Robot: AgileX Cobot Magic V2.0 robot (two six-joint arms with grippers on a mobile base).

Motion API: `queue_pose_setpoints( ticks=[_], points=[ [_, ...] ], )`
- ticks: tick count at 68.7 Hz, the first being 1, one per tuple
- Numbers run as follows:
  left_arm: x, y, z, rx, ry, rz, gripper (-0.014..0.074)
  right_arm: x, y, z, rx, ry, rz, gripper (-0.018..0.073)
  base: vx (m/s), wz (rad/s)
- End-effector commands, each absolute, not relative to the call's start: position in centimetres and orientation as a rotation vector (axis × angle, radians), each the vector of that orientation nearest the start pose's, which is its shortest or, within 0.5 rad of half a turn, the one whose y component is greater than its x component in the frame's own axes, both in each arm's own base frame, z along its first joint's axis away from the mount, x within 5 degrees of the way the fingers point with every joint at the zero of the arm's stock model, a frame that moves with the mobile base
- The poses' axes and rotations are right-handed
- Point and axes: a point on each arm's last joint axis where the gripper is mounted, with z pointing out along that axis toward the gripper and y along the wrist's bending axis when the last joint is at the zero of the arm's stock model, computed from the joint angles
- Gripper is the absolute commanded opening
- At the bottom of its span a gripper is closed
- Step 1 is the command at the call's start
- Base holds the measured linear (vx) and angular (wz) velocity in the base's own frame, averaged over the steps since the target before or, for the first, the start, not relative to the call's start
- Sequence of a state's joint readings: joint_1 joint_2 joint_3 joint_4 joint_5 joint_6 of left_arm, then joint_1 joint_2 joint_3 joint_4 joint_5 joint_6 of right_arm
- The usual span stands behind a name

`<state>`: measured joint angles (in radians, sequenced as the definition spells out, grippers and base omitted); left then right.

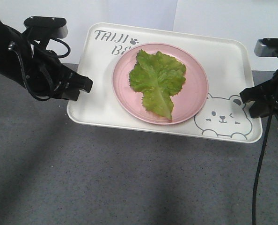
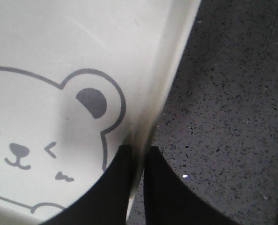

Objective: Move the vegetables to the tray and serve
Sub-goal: 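Lower the tray onto the countertop with both grippers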

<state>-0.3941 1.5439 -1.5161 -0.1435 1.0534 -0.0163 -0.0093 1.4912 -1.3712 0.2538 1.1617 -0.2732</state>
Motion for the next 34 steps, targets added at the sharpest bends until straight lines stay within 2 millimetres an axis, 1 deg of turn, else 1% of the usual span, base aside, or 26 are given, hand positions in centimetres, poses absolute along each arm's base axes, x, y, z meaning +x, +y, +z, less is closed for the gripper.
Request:
queue_pose_setpoints(
  ticks=[1,12,22,29,34],
  points=[
    [29.0,-15.0,39.8,0.451,2.379,-0.483,-0.0006,29.8,3.9,36.6,-0.363,2.526,0.485,0.0004,0.00,0.00],
    [29.1,-14.6,39.7,0.460,2.380,-0.412,-0.0006,30.7,4.6,36.0,-0.384,2.492,0.582,0.0004,0.00,0.00],
    [29.4,-14.2,39.6,0.478,2.374,-0.334,-0.0006,32.1,4.7,34.8,-0.377,2.492,0.603,0.0004,0.00,0.00],
    [29.9,-14.1,39.0,0.476,2.392,-0.279,-0.0006,33.1,5.2,34.2,-0.402,2.512,0.611,0.0004,0.00,0.00],
    [30.5,-14.0,38.3,0.461,2.417,-0.236,-0.0006,33.9,6.1,34.1,-0.447,2.514,0.613,0.0004,0.00,0.00]
  ],
)
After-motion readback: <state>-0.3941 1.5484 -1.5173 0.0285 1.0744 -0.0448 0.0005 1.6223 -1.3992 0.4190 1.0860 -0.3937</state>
